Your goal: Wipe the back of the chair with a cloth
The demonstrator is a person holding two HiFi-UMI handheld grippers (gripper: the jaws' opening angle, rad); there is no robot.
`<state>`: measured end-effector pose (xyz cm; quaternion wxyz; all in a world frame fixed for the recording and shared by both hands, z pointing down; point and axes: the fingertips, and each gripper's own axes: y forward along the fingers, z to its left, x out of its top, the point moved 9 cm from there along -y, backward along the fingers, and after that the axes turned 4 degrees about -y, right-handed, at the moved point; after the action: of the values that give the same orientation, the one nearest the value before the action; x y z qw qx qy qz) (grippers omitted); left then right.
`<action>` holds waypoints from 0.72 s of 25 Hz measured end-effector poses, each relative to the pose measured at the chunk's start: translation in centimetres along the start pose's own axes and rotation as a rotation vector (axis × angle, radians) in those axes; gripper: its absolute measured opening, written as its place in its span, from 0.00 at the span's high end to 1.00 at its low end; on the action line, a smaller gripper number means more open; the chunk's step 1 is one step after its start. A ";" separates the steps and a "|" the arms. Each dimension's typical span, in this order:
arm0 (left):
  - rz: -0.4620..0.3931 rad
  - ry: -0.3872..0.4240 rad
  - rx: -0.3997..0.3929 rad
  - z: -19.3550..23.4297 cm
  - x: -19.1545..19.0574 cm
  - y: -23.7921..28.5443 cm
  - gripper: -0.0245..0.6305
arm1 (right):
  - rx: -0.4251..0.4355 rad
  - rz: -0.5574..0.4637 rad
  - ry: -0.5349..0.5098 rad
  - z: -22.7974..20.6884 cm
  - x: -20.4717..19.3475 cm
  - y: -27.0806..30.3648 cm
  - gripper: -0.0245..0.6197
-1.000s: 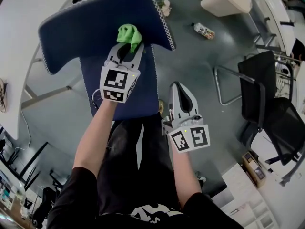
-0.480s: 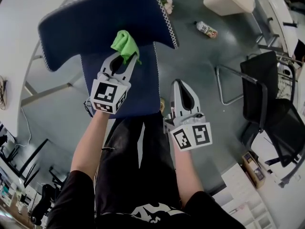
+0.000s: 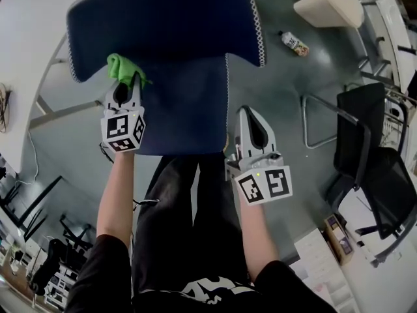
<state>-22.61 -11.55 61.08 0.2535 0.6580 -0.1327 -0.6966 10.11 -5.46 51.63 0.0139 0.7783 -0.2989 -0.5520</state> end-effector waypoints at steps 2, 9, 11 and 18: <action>0.008 -0.036 0.061 1.5 -1.0 -0.4 0.86 | 0.011 0.006 -0.003 0.3 -0.2 0.4 0.97; 0.043 -0.091 0.167 3.9 -3.7 0.7 0.86 | 0.041 0.021 -0.015 1.5 -0.6 2.0 0.97; 0.050 -0.094 0.166 4.0 -3.9 1.9 0.86 | 0.038 0.024 -0.015 1.5 -0.7 2.2 0.97; 0.052 -0.116 0.157 3.6 -3.6 4.9 0.86 | 0.023 0.033 -0.020 1.0 -0.6 2.1 0.97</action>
<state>-25.26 -14.30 67.07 0.2110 0.6309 -0.2181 -0.7141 8.17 -6.62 52.50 0.0110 0.7678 -0.3181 -0.5560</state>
